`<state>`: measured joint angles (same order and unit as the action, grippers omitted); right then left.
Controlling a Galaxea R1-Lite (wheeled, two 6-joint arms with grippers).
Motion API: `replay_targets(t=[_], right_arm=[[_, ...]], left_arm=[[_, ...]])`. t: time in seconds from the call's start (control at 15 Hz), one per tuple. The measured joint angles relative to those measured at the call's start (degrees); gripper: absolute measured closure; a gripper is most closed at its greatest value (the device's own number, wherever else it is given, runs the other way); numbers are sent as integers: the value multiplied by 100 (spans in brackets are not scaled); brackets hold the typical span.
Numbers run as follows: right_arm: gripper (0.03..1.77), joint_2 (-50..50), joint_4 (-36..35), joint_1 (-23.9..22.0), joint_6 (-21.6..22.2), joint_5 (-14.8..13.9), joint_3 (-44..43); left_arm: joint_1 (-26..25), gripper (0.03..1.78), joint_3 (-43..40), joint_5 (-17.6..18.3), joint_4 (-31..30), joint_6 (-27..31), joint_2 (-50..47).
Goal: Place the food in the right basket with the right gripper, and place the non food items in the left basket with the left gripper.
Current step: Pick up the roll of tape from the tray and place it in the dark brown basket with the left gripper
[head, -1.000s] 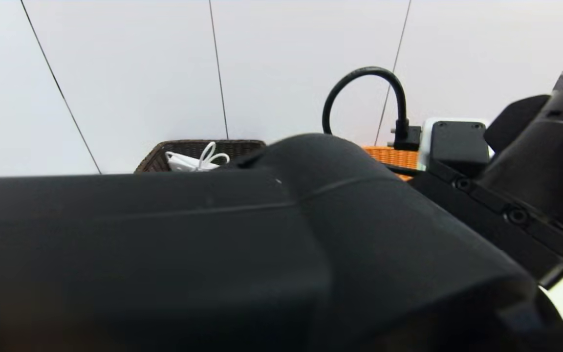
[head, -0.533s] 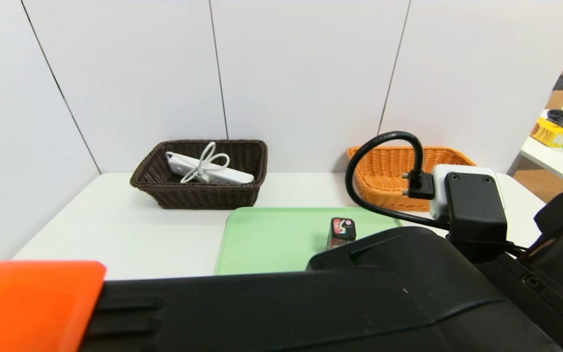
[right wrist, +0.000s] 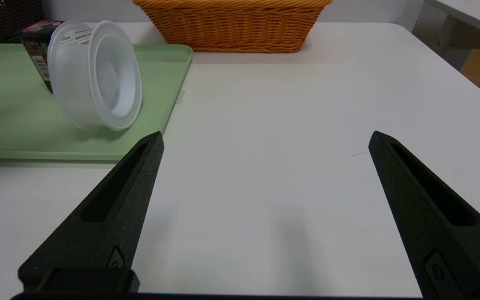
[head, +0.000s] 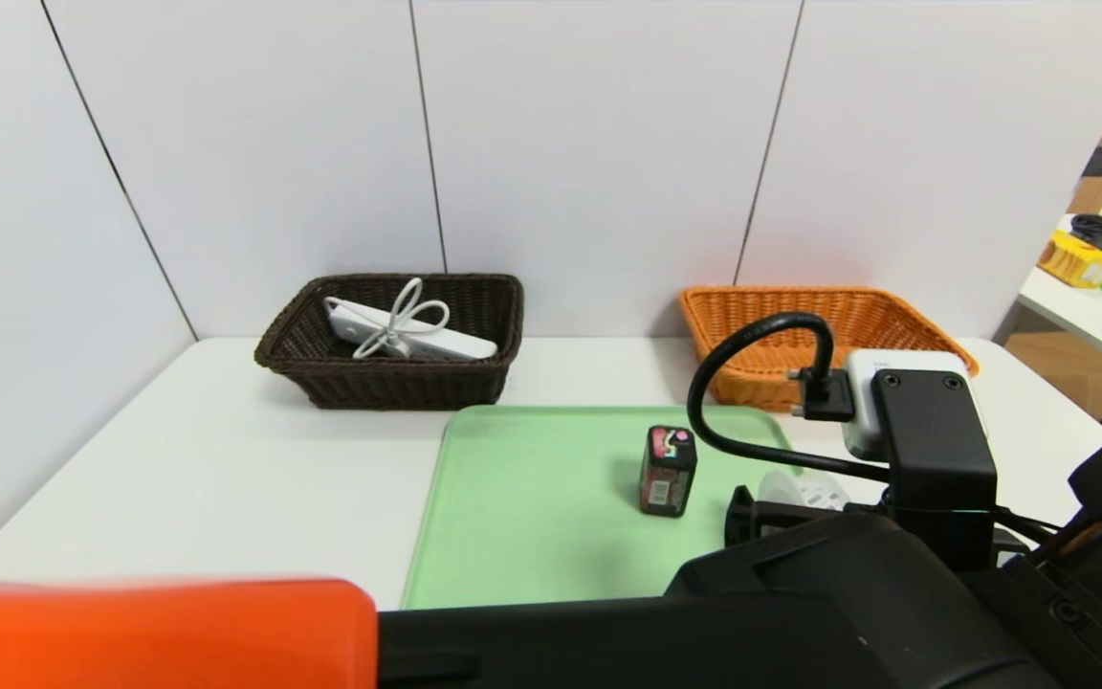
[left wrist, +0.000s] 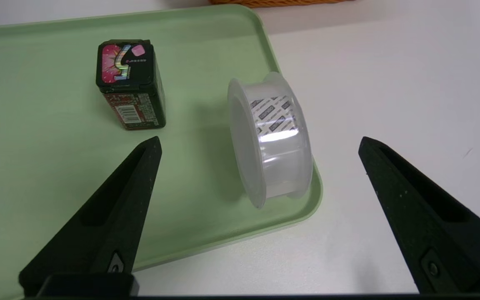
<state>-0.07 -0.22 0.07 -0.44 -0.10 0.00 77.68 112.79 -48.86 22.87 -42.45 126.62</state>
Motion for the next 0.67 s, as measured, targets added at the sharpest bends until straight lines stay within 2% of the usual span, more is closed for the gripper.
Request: replay_targets(t=[0.4,0.67], right_arm=[[10,0,-2,0,2,0,0],[10,0,0,0,2,0,0]], left_arm=[[2,12,0,-190,-179,-468,196],[2,12,0,-185,-177,-510,433]])
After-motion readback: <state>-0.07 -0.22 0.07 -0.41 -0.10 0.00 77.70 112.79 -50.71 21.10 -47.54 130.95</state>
